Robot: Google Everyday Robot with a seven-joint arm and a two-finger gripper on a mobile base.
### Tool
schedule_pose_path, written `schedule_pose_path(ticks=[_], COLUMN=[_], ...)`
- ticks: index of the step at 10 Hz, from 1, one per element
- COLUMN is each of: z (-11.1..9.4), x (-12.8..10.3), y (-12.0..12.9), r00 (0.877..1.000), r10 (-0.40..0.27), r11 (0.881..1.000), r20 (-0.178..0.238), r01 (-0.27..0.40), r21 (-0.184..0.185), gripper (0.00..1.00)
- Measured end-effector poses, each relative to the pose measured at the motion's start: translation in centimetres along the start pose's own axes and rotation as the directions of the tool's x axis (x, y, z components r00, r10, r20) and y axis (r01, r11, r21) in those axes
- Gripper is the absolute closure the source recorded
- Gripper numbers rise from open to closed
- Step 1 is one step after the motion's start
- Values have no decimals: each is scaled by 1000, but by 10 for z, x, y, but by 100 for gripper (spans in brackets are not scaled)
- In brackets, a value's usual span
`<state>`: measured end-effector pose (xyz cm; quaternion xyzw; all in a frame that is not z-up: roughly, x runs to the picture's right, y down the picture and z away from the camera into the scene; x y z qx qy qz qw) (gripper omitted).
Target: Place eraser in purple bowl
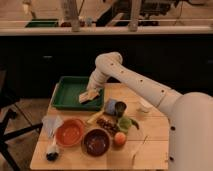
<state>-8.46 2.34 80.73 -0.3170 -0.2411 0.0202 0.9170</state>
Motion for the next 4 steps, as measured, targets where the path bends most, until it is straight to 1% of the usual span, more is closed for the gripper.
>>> schedule_pose_path(ticks=[1,2,3,4], z=[0,-2,-3,-3], x=[-1,2,4,2], y=[4,12,18,26], r00=[1000,999,998,995], r10=[-13,-35,-48,-74], r11=[1000,998,995,990], r20=[13,39,50,70], r01=[14,37,52,81], r21=[-20,-57,-80,-111], gripper=[100,100,100,100])
